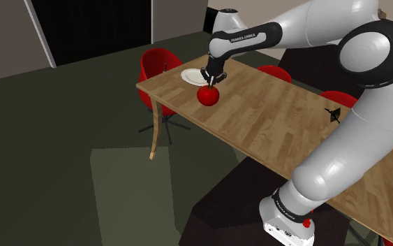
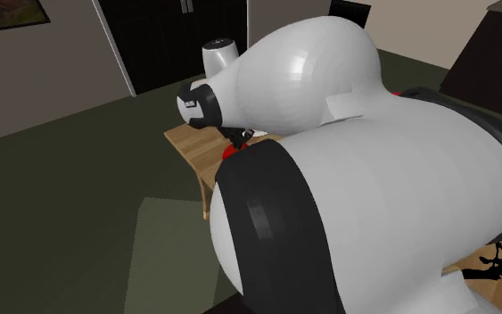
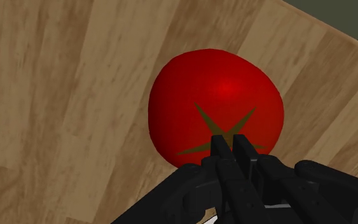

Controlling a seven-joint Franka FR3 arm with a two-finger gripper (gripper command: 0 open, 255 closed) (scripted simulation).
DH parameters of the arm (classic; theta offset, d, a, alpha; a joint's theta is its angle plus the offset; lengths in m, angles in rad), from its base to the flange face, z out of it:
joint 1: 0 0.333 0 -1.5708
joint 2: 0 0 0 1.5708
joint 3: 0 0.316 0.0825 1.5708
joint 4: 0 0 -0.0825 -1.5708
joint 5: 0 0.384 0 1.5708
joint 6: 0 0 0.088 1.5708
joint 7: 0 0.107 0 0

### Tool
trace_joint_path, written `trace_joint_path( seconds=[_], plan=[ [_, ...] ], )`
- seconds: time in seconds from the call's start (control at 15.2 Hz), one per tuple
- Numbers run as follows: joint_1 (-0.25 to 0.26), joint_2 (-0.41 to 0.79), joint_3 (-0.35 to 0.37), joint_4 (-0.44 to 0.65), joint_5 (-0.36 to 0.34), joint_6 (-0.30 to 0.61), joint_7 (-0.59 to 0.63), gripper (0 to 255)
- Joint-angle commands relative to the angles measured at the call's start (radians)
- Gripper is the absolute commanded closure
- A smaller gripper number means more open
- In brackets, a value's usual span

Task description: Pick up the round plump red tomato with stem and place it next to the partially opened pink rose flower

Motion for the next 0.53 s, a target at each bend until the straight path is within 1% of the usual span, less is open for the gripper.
trace_joint_path(
  seconds=[0.0, 0.46],
  plan=[
    [0.001, -0.008, 0.001, 0.019, 0.004, -0.027, -0.004, 255],
    [0.001, -0.034, 0.002, 0.082, 0.015, -0.115, -0.018, 255]
  ],
)
